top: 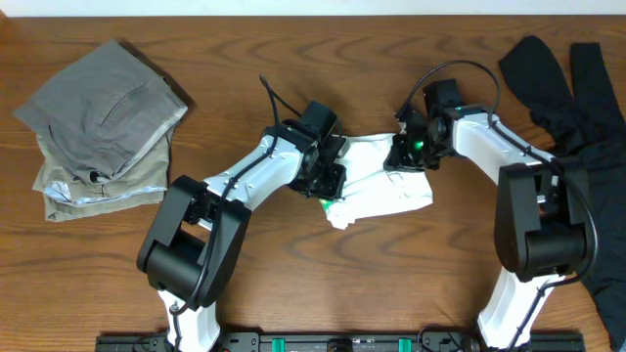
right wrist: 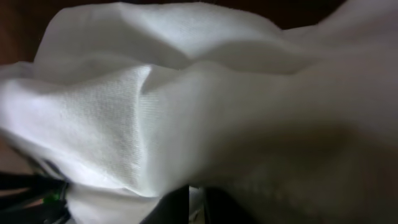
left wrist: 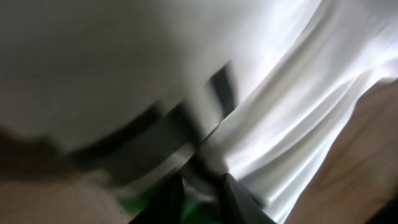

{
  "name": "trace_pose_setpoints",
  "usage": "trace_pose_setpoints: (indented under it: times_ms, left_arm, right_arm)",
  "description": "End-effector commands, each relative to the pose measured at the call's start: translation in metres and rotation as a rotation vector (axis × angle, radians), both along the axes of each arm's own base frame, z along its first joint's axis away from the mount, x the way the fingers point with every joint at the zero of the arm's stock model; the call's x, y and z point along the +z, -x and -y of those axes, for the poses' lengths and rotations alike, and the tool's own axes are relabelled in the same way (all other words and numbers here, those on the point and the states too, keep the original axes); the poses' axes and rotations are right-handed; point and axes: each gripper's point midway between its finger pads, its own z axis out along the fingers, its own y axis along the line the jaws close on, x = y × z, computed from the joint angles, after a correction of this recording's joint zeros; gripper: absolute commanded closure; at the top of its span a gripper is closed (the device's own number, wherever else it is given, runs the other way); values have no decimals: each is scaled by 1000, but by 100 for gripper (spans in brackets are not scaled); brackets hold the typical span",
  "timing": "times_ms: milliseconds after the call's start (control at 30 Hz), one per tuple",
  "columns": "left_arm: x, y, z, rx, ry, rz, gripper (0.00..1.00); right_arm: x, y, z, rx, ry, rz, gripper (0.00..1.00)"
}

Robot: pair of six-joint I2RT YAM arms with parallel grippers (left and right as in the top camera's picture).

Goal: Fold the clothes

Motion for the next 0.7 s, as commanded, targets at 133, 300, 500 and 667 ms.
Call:
trace_pose_setpoints:
  times_ms: [133, 300, 500, 667]
  left_arm:
    - [-13, 13, -19, 21, -87, -47, 78]
    - [11, 4, -13, 22, -44, 29, 78]
    - [46, -26, -22, 58, -75, 235, 78]
    - [59, -36, -23, 102, -58, 277, 77]
  right_arm:
    - [-20, -26, 96, -153, 368, 42, 86]
    - [2, -37, 86, -96, 369, 93, 84]
    - [52, -49, 76, -91, 358, 180, 84]
    - [106, -58, 92, -144, 419, 312, 83]
